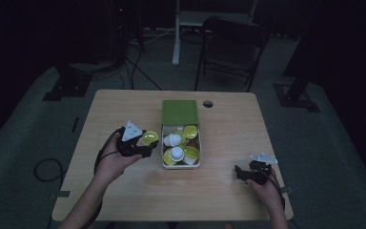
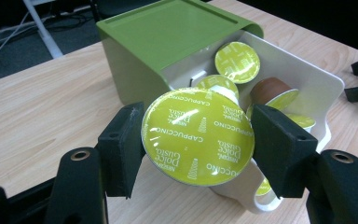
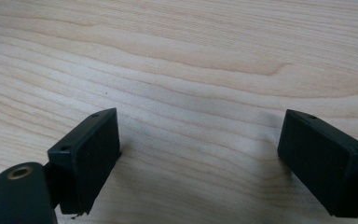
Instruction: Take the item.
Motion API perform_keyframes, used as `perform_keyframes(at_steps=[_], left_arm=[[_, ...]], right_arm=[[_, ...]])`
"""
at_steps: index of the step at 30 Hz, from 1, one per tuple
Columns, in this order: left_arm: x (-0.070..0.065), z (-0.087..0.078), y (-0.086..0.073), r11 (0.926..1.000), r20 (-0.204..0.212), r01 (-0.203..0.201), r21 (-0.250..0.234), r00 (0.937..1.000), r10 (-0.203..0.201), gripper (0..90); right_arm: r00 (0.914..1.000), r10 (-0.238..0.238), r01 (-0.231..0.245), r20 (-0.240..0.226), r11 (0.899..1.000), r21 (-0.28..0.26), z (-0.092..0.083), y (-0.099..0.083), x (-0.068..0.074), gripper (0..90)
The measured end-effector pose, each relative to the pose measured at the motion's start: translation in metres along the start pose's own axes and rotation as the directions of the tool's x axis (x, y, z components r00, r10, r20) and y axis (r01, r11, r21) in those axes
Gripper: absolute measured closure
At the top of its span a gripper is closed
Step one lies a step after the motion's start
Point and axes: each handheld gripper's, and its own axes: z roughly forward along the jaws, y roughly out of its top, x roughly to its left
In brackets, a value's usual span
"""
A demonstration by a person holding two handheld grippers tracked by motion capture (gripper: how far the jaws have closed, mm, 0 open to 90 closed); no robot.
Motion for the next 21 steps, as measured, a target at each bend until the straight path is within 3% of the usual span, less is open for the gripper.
perform_keyframes(at_steps=[21], left_arm=[[0.026,-0.007,-0.043,0.9965,-0.047,0.083,0.009,0.9955,-0.083,38.1]], right_arm=[[1.0,0.003,-0.003,0.004,1.0,0.0,0.0,0.0,0.001,12.3]])
